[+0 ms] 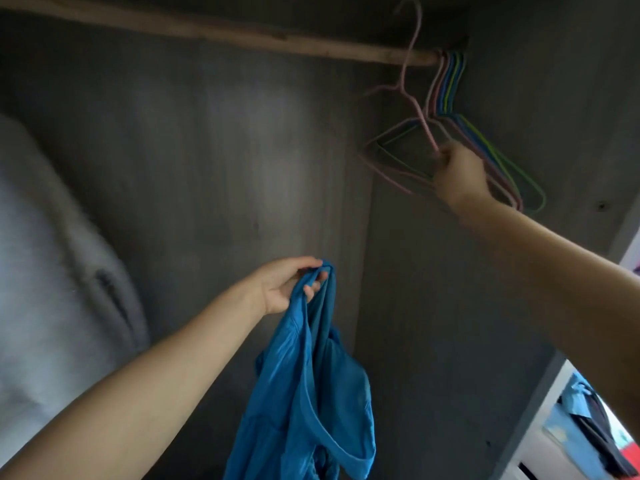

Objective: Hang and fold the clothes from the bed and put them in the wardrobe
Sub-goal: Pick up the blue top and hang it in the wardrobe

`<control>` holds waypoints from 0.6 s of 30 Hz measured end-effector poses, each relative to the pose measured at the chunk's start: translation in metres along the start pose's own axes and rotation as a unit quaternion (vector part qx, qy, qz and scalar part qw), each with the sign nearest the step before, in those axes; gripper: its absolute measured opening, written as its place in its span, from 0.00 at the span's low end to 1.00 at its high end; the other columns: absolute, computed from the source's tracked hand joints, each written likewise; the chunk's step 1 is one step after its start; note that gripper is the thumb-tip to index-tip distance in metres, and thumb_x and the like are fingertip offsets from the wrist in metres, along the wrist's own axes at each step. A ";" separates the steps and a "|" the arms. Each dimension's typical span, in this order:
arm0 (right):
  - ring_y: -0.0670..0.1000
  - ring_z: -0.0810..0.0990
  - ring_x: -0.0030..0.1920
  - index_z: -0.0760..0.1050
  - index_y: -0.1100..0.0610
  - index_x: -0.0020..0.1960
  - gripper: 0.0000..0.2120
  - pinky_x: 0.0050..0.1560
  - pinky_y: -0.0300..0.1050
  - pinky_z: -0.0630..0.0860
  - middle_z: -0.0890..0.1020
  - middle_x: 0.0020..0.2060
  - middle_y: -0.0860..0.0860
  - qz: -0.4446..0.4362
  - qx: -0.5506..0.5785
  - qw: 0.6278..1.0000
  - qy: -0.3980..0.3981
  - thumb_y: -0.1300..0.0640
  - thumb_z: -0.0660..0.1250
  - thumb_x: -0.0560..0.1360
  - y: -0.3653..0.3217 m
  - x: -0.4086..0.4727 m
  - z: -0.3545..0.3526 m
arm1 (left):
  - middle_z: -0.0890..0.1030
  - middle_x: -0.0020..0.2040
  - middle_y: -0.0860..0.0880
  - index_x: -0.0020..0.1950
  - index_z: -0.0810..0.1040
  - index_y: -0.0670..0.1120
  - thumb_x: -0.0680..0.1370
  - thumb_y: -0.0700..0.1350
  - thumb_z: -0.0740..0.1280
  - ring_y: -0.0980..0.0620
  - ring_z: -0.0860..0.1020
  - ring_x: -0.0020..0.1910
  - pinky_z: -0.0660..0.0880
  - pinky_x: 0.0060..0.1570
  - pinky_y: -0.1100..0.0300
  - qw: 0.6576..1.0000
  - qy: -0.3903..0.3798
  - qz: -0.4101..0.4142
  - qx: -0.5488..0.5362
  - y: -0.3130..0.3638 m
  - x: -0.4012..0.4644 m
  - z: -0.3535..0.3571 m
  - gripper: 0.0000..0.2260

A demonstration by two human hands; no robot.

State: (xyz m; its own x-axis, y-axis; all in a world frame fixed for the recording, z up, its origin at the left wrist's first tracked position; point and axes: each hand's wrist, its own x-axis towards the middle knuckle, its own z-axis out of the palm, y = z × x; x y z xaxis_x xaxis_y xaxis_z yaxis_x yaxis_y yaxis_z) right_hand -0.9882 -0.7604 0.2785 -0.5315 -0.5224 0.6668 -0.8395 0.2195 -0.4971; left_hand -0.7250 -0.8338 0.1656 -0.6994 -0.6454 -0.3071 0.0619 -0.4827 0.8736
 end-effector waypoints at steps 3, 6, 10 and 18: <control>0.50 0.76 0.46 0.73 0.61 0.54 0.08 0.44 0.41 0.69 0.79 0.47 0.56 -0.010 0.125 0.990 0.063 0.60 0.57 0.81 0.009 -0.030 0.010 | 0.82 0.35 0.43 0.47 0.77 0.36 0.80 0.38 0.61 0.53 0.78 0.27 0.72 0.21 0.66 1.000 -0.007 0.009 -0.017 -0.004 -0.001 -0.007 0.07; 0.36 0.73 0.30 0.69 0.56 0.52 0.02 0.33 0.29 0.67 0.74 0.37 0.47 0.035 0.247 0.967 0.045 0.58 0.59 0.80 0.035 -0.080 0.030 | 0.83 0.36 0.41 0.50 0.76 0.39 0.81 0.37 0.59 0.50 0.81 0.29 0.80 0.30 0.59 0.999 -0.001 0.017 -0.038 -0.013 0.001 -0.014 0.07; 0.40 0.64 0.22 0.75 0.50 0.47 0.06 0.25 0.36 0.60 0.69 0.26 0.44 0.159 0.435 0.884 -0.062 0.50 0.61 0.80 0.040 -0.113 0.042 | 0.81 0.37 0.41 0.62 0.73 0.44 0.82 0.38 0.56 0.49 0.80 0.29 0.81 0.32 0.55 0.998 0.002 -0.002 0.055 -0.025 0.007 -0.021 0.11; 0.42 0.57 0.21 0.79 0.53 0.34 0.21 0.20 0.33 0.55 0.60 0.21 0.43 0.159 0.673 0.722 -0.025 0.43 0.60 0.79 0.021 -0.141 0.027 | 0.79 0.31 0.42 0.62 0.72 0.43 0.82 0.36 0.57 0.51 0.78 0.23 0.78 0.26 0.58 0.997 0.036 -0.064 -0.025 -0.044 0.025 -0.016 0.11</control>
State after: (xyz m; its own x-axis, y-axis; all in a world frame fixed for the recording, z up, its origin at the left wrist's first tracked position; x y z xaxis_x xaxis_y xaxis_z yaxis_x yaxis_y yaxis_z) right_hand -0.9283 -0.7038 0.1590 -0.6405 -0.6578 0.3962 0.2113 -0.6470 -0.7326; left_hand -0.7342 -0.8386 0.1138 -0.6514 -0.6159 -0.4430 0.0114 -0.5918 0.8060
